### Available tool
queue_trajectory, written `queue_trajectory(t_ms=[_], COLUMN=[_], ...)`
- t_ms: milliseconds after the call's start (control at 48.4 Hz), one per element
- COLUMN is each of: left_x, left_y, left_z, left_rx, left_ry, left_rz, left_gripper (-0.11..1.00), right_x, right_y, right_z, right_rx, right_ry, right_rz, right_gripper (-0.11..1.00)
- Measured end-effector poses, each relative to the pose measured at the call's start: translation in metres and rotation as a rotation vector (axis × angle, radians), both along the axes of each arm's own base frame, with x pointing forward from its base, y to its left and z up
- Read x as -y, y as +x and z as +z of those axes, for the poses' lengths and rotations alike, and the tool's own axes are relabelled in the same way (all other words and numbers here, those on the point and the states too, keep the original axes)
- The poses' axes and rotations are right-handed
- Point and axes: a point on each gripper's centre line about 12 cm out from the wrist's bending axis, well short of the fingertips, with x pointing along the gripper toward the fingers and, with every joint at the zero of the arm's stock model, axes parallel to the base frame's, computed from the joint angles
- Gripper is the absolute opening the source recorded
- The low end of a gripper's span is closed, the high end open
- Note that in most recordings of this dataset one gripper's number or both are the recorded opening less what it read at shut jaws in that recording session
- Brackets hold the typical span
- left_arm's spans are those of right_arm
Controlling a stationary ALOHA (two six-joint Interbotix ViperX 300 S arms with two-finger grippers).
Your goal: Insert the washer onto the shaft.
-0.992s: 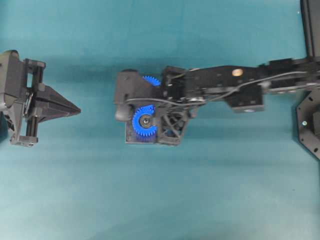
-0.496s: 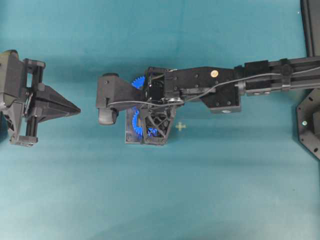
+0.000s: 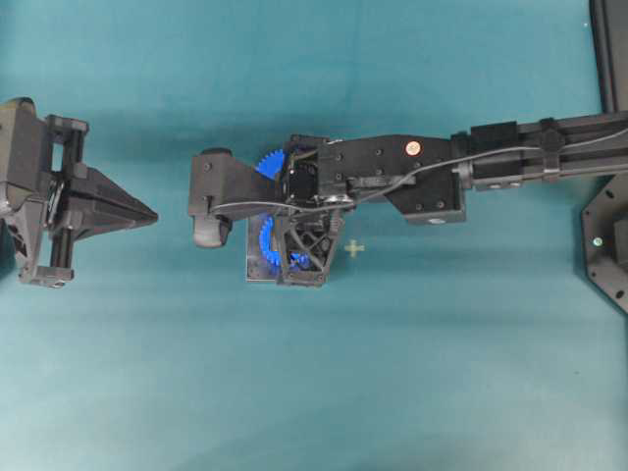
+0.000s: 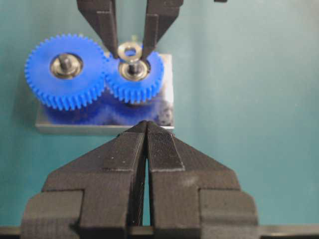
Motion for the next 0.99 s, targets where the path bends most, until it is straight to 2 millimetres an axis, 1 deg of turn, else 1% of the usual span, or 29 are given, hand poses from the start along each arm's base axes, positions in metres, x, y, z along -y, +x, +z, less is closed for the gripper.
queue_trajectory(t_ms=[207,599,827,992], left_x=[0.0,0.0,0.0,0.0], left_y=[-0.0006,-0.0006,-0.0006,-0.0006], left_z=[-0.0008,-0.0008,-0.0008,-0.0008], left_rx=[-0.001,-0.001,-0.001,-0.002], left_ry=[0.002,0.002,0.002,0.0], left_rz=[0.0,0.0,0.0,0.0], left_gripper=[0.0,0.0,0.0,0.0], right_x=[0.0,-0.0002,-0.0013,-0.0009], right_y=[0.0004,0.0007,-0.005,-0.0046], right_z=[-0.0035,-0.0041,-0.0079,-0.0085], right_rx=[-0.008,-0.012,-0.077,-0.075], right_ry=[0.0,0.001,0.005,0.008], right_rz=[0.0,-0.001,0.0,-0.003], right_gripper=[0.33,0.33,0.33,0.33])
